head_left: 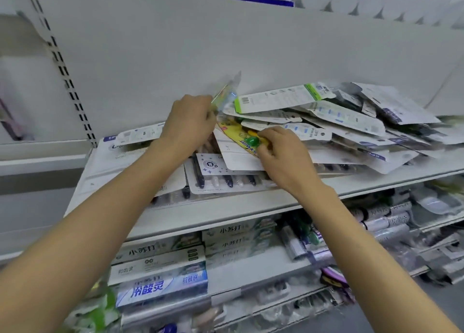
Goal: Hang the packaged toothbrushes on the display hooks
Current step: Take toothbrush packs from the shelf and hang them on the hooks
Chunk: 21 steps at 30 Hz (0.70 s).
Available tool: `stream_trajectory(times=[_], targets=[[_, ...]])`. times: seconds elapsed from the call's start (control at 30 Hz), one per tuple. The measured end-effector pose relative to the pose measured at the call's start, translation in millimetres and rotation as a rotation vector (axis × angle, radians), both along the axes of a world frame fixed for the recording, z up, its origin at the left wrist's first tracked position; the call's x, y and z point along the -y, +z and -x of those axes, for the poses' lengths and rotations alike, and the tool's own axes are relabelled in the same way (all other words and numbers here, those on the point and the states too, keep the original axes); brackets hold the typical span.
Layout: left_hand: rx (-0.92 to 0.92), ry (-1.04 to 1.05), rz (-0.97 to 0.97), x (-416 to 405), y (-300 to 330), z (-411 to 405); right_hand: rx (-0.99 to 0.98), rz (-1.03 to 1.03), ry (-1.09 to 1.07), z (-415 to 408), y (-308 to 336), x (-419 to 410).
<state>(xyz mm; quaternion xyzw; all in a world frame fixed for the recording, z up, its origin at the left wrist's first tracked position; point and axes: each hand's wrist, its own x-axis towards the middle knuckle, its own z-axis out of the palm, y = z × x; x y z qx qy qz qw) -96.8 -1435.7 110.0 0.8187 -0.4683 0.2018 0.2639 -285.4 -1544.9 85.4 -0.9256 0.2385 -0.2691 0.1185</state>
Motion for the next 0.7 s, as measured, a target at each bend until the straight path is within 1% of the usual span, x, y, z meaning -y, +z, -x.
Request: stream_trajectory(times=[0.1, 0.17, 0.23, 0.33, 0.43, 0.53, 0.63, 0.7], targets=[[0.008, -0.029, 0.076, -15, 10, 13, -0.104, 0.056, -0.060, -17, 5, 3], [-0.024, -0.032, 0.143, -24, 16, 19, -0.161, 0.070, -0.102, -25, 6, -1], [-0.096, -0.034, 0.221, -34, 21, 23, -0.214, 0.097, -0.126, -31, 8, -4], [-0.259, -0.047, 0.318, -50, 25, 26, -0.256, 0.119, -0.117, -36, 8, -3], [-0.386, -0.059, 0.370, -67, 23, 23, -0.258, 0.068, -0.083, -36, 13, -4], [-0.453, -0.032, 0.386, -85, 17, 17, -0.222, 0.028, -0.005, -31, 18, -17], [-0.529, 0.005, 0.409, -100, 12, 14, -0.202, -0.059, 0.097, -28, 21, -30], [-0.593, 0.032, 0.422, -108, 8, 11, -0.202, -0.115, 0.102, -31, 22, -32]])
